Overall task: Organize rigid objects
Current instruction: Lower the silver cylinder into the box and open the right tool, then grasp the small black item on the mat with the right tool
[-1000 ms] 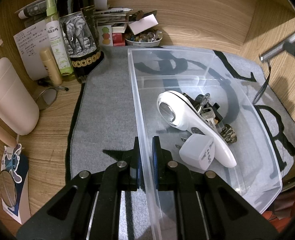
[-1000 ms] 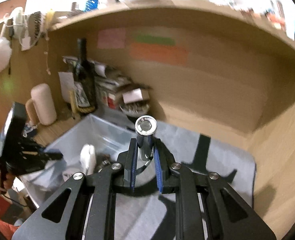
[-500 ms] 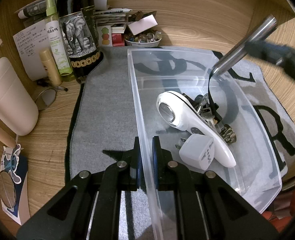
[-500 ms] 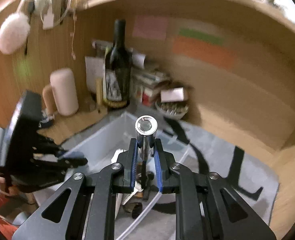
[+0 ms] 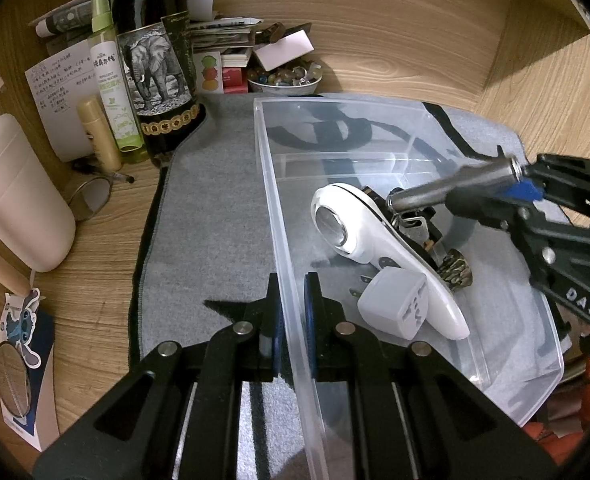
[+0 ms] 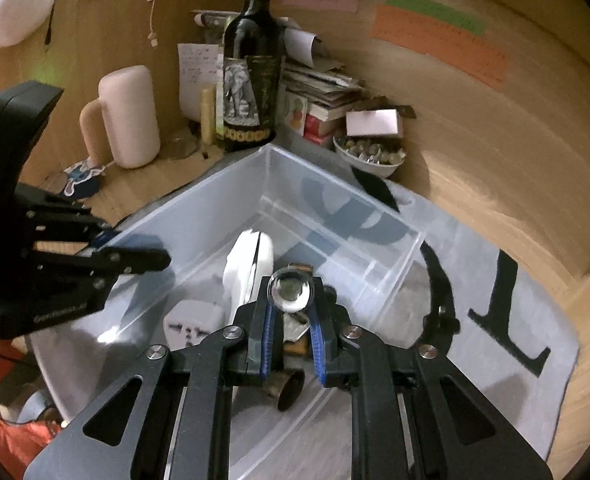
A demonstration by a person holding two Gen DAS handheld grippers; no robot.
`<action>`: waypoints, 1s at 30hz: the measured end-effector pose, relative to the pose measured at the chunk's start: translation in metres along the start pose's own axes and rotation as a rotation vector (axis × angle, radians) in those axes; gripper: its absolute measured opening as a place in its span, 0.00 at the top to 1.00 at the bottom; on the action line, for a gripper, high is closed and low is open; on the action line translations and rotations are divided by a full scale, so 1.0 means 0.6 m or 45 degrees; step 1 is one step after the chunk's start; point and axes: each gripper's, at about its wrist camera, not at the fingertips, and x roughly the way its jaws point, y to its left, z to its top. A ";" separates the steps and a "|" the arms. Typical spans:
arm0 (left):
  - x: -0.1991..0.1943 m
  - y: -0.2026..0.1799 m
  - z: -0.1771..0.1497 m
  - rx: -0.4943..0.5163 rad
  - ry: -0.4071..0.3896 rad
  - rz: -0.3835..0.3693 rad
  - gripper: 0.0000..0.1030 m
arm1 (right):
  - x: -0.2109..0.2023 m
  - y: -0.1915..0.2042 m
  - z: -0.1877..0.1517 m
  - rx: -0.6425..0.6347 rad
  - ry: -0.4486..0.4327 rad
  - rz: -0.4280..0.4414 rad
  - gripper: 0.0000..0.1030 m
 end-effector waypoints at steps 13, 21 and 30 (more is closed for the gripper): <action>0.001 0.000 -0.001 0.001 0.000 0.002 0.91 | -0.007 0.022 -0.023 -0.039 0.060 0.018 0.86; 0.001 0.001 -0.001 0.002 0.001 0.002 0.91 | -0.055 -0.014 -0.003 0.043 -0.061 -0.021 0.63; 0.001 0.000 -0.001 0.003 0.002 0.002 0.91 | -0.091 -0.106 0.024 0.214 -0.207 -0.140 0.46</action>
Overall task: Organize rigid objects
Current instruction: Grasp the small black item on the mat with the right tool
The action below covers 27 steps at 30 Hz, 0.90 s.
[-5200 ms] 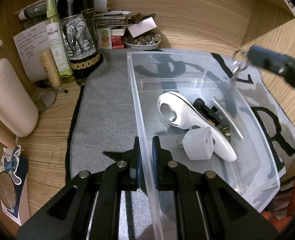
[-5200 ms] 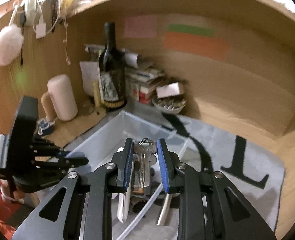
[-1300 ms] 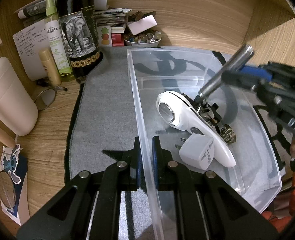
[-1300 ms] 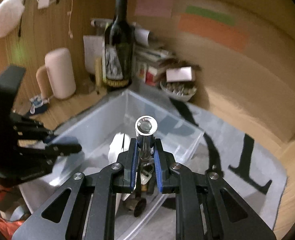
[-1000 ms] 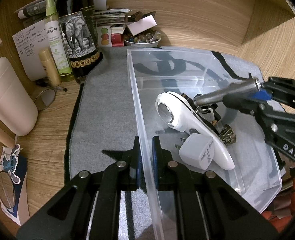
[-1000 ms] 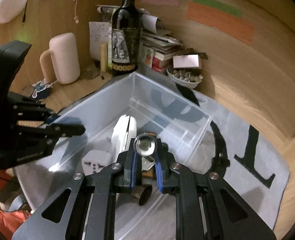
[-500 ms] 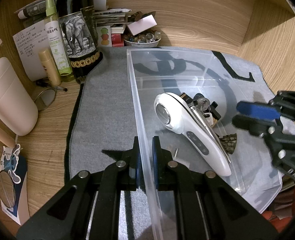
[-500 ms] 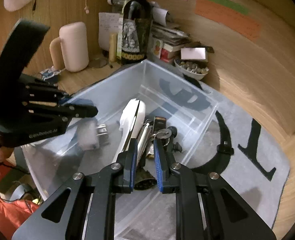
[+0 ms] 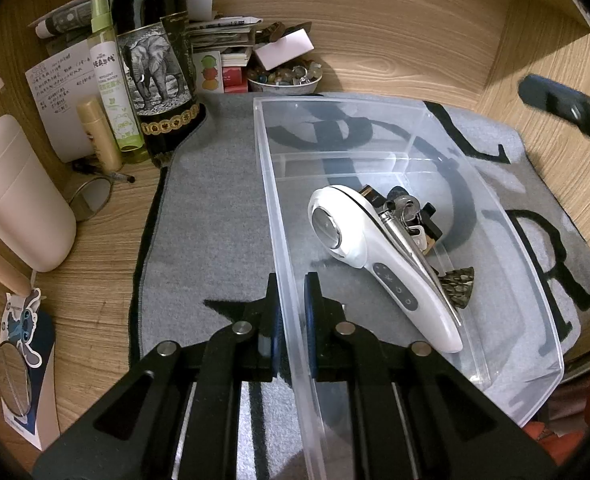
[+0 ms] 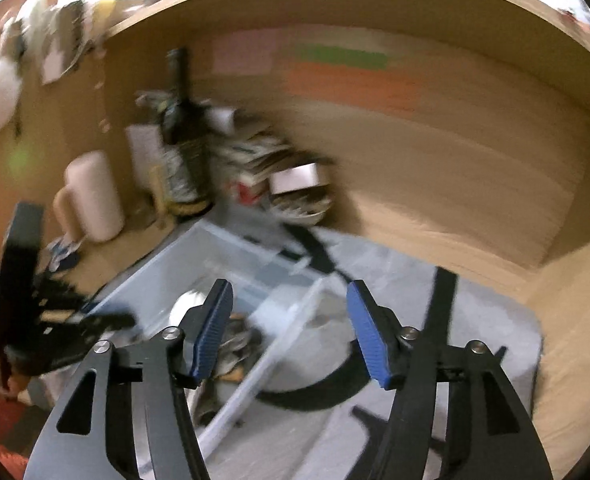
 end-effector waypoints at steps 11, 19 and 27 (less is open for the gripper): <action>0.001 0.001 -0.002 0.003 0.005 0.001 0.91 | 0.153 -0.115 -0.035 0.158 0.268 -0.134 0.46; 0.001 0.000 -0.003 0.006 0.008 0.002 0.91 | 0.234 -0.141 -0.100 0.212 0.461 -0.087 0.46; 0.001 0.000 -0.003 0.006 0.008 0.002 0.91 | 0.222 -0.130 -0.101 0.160 0.446 -0.078 0.68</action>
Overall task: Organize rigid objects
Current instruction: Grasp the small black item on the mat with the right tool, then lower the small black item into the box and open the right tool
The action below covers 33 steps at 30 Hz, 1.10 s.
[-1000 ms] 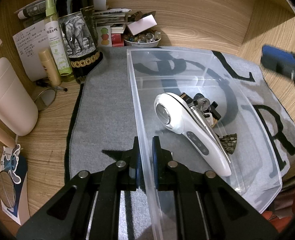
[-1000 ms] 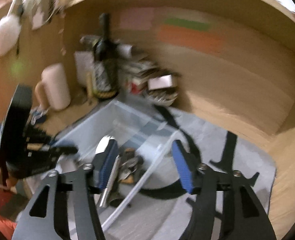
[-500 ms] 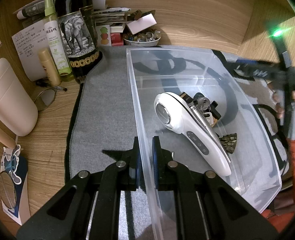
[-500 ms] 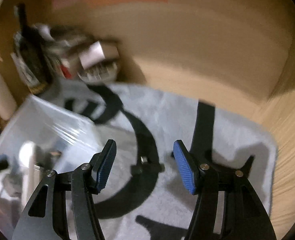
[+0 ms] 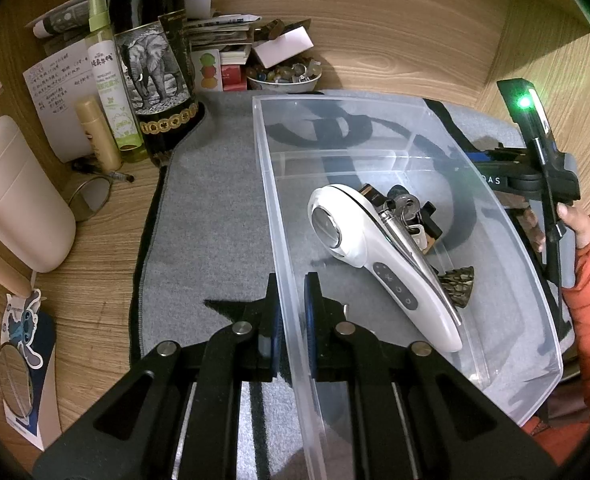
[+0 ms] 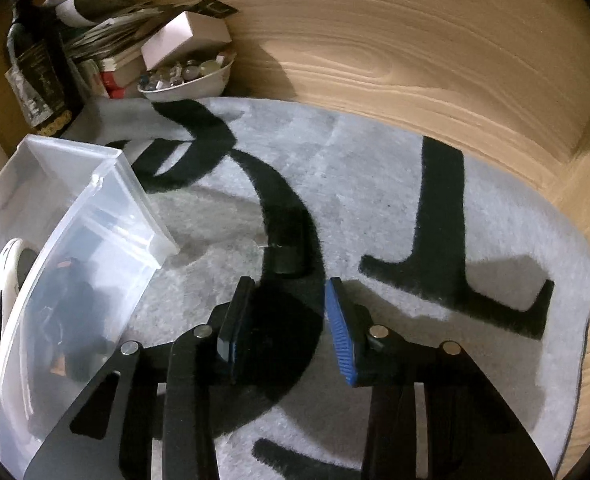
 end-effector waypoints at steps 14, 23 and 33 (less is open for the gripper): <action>-0.001 0.002 0.000 -0.010 -0.002 -0.011 0.91 | 0.041 -0.006 0.049 0.030 0.000 -0.013 0.68; -0.001 0.003 0.001 -0.006 0.000 -0.013 0.91 | -0.002 0.011 0.035 -0.025 -0.040 -0.001 0.77; -0.001 0.003 0.001 -0.006 0.000 -0.014 0.91 | -0.149 0.063 0.028 -0.097 -0.284 0.060 0.77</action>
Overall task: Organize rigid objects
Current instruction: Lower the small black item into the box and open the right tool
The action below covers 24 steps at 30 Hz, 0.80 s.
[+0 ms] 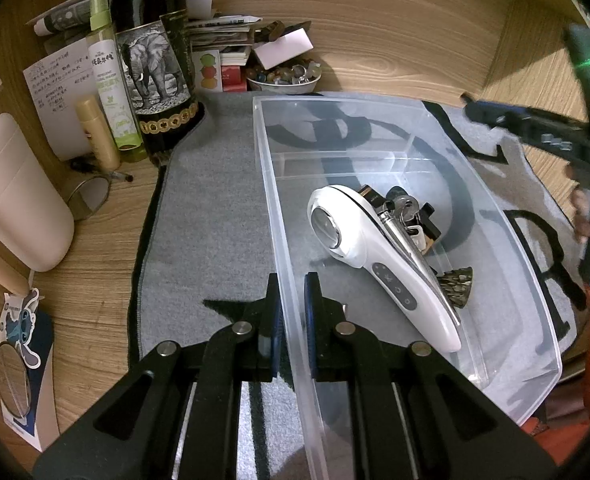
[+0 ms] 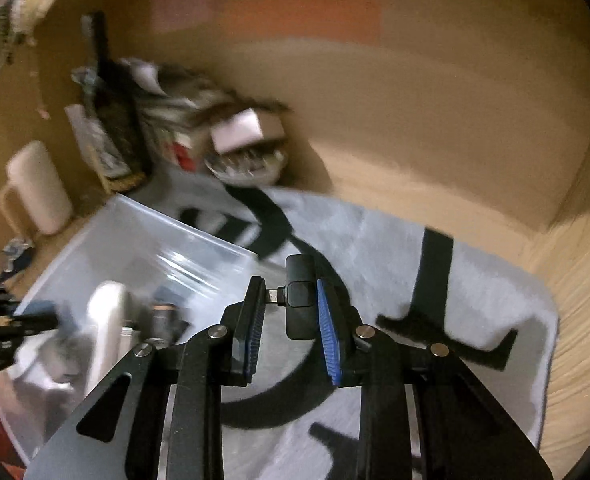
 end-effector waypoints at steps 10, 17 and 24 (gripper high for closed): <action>0.000 0.000 0.000 0.000 -0.001 0.000 0.91 | -0.092 0.097 -0.008 -0.135 -0.137 0.117 0.77; -0.001 0.000 0.000 -0.002 -0.001 -0.001 0.91 | -0.053 0.154 -0.035 -0.227 -0.024 0.190 0.77; -0.001 0.001 0.001 -0.003 -0.002 -0.002 0.91 | -0.007 0.167 -0.055 -0.246 0.089 0.169 0.77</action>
